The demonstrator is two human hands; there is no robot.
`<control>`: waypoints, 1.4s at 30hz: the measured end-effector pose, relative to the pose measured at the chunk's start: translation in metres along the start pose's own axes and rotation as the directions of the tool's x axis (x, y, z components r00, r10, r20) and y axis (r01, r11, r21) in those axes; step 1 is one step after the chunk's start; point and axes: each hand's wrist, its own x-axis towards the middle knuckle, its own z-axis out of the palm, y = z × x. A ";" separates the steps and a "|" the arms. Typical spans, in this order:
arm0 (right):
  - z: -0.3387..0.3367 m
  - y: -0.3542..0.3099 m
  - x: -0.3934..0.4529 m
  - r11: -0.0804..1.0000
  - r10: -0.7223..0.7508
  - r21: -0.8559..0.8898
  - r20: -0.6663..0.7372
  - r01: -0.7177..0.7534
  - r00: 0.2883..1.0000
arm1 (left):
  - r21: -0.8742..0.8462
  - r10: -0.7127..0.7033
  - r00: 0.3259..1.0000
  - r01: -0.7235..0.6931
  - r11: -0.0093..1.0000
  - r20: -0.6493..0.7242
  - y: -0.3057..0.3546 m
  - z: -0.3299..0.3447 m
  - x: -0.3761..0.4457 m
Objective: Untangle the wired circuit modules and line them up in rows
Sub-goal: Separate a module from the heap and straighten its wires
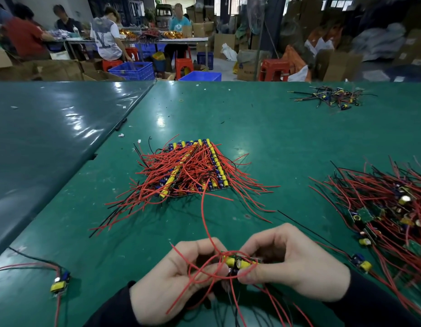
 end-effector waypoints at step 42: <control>0.027 0.012 0.006 0.961 -0.275 -0.102 -0.344 0.255 0.898 | 0.250 0.187 0.884 -0.083 0.965 -0.428 0.002 0.003 0.004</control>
